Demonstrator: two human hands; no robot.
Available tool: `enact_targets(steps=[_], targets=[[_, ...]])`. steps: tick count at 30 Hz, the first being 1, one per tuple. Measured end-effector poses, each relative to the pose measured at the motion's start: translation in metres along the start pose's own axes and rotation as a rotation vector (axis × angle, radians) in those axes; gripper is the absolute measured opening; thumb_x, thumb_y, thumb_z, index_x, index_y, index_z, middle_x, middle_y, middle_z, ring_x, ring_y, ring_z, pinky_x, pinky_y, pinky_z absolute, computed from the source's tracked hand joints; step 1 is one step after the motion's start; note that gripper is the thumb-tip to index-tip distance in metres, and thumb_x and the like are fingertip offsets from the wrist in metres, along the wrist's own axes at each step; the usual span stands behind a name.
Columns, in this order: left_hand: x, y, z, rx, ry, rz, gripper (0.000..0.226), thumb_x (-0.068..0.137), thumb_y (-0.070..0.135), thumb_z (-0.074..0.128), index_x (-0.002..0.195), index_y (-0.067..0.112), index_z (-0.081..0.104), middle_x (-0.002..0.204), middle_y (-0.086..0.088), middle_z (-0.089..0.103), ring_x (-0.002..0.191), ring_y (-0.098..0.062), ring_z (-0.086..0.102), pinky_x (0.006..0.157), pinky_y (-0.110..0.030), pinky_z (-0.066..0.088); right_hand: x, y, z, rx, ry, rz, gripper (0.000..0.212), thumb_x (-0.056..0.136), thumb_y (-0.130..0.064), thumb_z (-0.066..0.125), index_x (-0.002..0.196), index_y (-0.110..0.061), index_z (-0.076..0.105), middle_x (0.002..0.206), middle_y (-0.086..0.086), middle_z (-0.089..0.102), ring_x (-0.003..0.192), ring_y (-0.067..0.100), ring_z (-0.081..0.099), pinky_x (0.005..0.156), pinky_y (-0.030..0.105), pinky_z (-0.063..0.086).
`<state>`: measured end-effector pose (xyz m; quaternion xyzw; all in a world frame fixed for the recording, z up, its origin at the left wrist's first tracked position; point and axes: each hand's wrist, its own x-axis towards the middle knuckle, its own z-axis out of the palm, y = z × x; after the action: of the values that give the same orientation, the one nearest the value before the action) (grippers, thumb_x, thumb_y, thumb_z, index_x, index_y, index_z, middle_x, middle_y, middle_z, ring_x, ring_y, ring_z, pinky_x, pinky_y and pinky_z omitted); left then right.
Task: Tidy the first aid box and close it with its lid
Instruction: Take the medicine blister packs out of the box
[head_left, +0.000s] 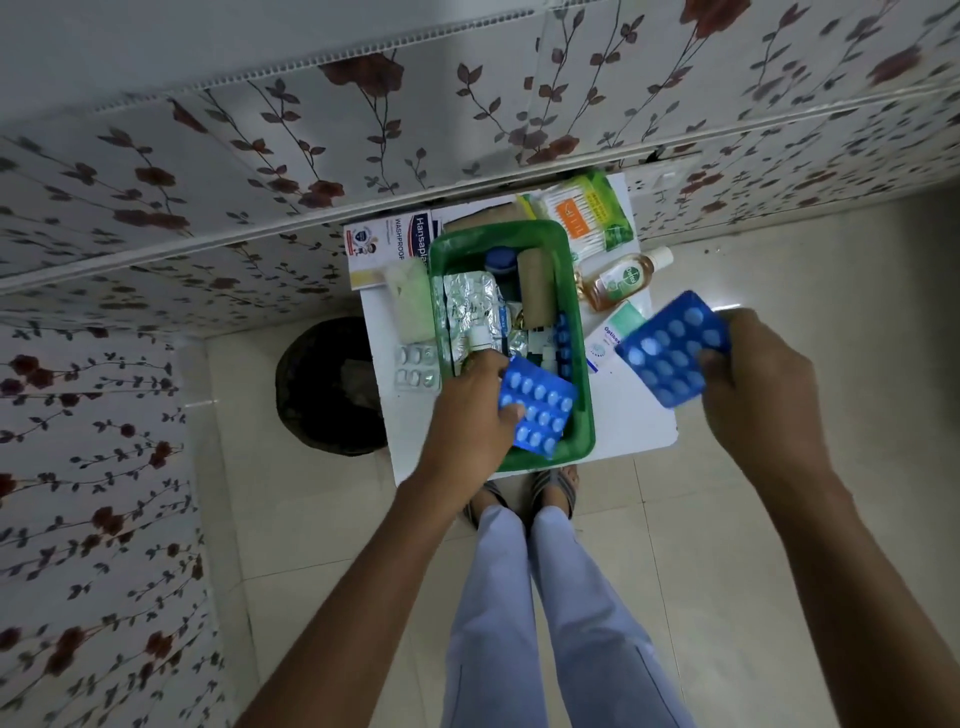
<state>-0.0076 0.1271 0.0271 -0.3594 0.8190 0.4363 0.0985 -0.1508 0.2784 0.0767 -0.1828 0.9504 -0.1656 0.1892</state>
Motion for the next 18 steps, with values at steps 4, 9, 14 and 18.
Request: enact_targets(steps=[4,9,14,18], targets=[[-0.001,-0.01,0.001,-0.034,0.058,-0.003,0.044,0.083,0.012,0.062,0.124,0.008,0.049,0.11,-0.018,0.067,0.099,-0.032,0.064,0.086,-0.044,0.053,0.001,-0.038,0.01,0.209,-0.035,-0.057,0.034,0.09,-0.005,0.05,0.124,-0.01,0.047,0.113,0.017,0.066,0.1,0.034,0.06,0.071,0.026,0.039],[-0.007,-0.024,-0.018,-0.184,0.384,-0.005,0.029,0.084,0.0,0.054,0.11,0.008,0.061,0.1,-0.003,0.067,0.082,-0.013,0.061,0.068,-0.007,0.044,0.002,-0.061,0.031,0.14,-0.137,-0.274,0.043,0.084,0.003,0.05,0.121,-0.018,0.055,0.115,0.014,0.066,0.102,0.033,0.061,0.078,0.032,0.047],[0.0,-0.075,-0.024,-0.302,0.458,-0.223,0.029,0.084,-0.005,0.05,0.105,0.01,0.061,0.097,-0.004,0.063,0.089,-0.02,0.062,0.085,-0.037,0.054,0.02,-0.071,0.064,-0.13,-0.439,-0.513,0.048,0.076,0.008,0.05,0.11,-0.022,0.063,0.104,0.016,0.068,0.093,0.036,0.063,0.073,0.039,0.053],[0.008,-0.106,-0.015,-0.285,0.385,-0.383,0.031,0.084,-0.005,0.05,0.111,0.005,0.059,0.108,-0.013,0.064,0.1,-0.028,0.061,0.09,-0.034,0.049,0.013,-0.076,0.09,-0.493,-0.526,-0.456,0.037,0.082,0.001,0.047,0.117,-0.011,0.053,0.108,0.016,0.063,0.099,0.036,0.061,0.075,0.037,0.049]])
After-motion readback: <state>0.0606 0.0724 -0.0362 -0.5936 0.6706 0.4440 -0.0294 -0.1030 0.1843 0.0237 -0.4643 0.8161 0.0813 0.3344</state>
